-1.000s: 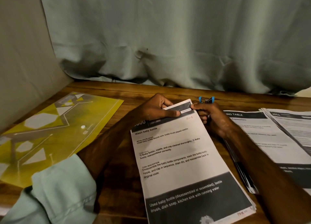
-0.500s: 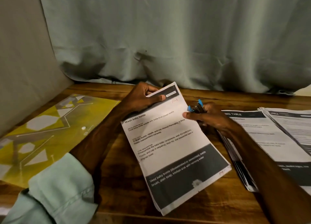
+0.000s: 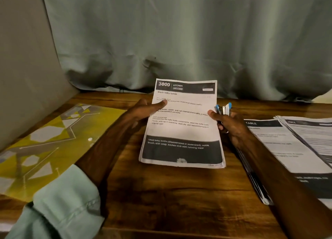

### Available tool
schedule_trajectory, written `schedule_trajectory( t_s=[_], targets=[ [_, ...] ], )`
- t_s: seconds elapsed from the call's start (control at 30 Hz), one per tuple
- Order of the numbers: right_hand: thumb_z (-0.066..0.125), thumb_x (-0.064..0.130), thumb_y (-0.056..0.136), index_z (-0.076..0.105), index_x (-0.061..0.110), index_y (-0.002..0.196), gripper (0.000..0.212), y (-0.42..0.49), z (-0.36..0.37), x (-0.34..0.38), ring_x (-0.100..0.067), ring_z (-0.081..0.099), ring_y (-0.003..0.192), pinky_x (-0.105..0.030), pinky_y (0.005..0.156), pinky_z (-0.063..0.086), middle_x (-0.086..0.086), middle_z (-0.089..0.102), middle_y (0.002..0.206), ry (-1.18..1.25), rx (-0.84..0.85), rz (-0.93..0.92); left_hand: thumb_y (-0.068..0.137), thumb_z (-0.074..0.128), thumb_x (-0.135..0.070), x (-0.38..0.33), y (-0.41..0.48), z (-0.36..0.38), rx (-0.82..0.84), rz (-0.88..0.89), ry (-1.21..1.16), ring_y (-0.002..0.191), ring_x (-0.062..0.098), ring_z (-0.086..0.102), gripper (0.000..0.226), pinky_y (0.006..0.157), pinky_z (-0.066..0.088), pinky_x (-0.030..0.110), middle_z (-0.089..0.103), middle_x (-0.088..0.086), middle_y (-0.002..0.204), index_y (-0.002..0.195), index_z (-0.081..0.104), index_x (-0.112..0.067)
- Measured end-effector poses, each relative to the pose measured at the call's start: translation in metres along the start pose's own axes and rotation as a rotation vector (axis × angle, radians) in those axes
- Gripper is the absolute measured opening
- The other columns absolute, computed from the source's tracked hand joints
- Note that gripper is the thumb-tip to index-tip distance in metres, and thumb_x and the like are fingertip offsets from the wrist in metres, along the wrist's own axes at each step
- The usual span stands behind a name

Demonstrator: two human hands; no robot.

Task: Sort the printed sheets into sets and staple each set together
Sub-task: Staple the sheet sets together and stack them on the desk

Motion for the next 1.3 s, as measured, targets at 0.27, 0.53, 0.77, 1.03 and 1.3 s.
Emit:
schedule_trajectory(
  t_s=[0.27,0.53,0.77,1.03,1.3],
  targets=[
    [0.077,0.047,0.087,0.071,0.016,0.071,0.036,0.003,-0.002,-0.004,-0.024,0.068,0.061,-0.047,0.065,0.06,-0.005,0.07,0.064,-0.626,-0.141,-0.312,0.088,0.08,-0.016,0.007,0.0,-0.008,0.073,-0.049,0.4,0.086,0.015,0.069,0.033,0.065,0.054,0.026,0.074,0.004,0.121,0.119,0.071,-0.012],
    [0.076,0.053,0.085,0.07,0.015,0.067,0.042,0.001,0.005,-0.006,-0.024,0.068,0.057,-0.052,0.064,0.059,-0.003,0.068,0.058,-0.699,-0.094,-0.323,0.077,0.089,-0.02,0.012,-0.002,-0.035,-0.034,-0.089,0.562,0.098,0.022,0.069,0.047,0.088,0.056,0.039,0.072,0.009,0.125,0.12,0.072,-0.008],
    [0.053,0.06,0.099,0.067,0.014,0.087,0.05,-0.015,0.022,0.002,-0.02,0.066,0.069,-0.044,0.07,0.054,-0.003,0.07,0.075,-0.742,0.044,-0.323,0.075,0.088,-0.044,0.001,-0.01,-0.016,-0.407,0.081,1.022,0.128,0.038,0.047,0.07,0.105,0.04,0.043,0.057,0.017,0.132,0.126,0.054,-0.01],
    [0.049,0.047,0.105,0.065,0.017,0.111,0.034,-0.012,0.026,-0.004,-0.018,0.064,0.088,-0.04,0.082,0.055,-0.006,0.071,0.104,-1.106,0.136,-0.328,0.09,0.075,-0.032,0.008,-0.011,0.043,-0.258,0.4,0.877,0.135,0.028,0.036,0.041,0.106,0.035,0.039,0.052,0.008,0.14,0.124,0.06,-0.014],
    [0.06,0.036,0.101,0.06,0.016,0.138,0.042,-0.006,0.02,-0.003,-0.03,0.058,0.116,-0.044,0.098,0.051,-0.014,0.054,0.138,-1.235,0.069,-0.342,0.091,0.076,-0.029,0.006,-0.017,0.061,-0.192,0.478,0.816,0.135,0.021,0.039,0.027,0.107,0.036,0.036,0.056,0.001,0.137,0.114,0.066,-0.022]
  ],
)
Point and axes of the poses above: each hand's wrist, its own y-axis towards the middle knuckle, its own z-axis out of the palm, x = y × z, the point moved 4 cm from there along y, towards the middle knuckle
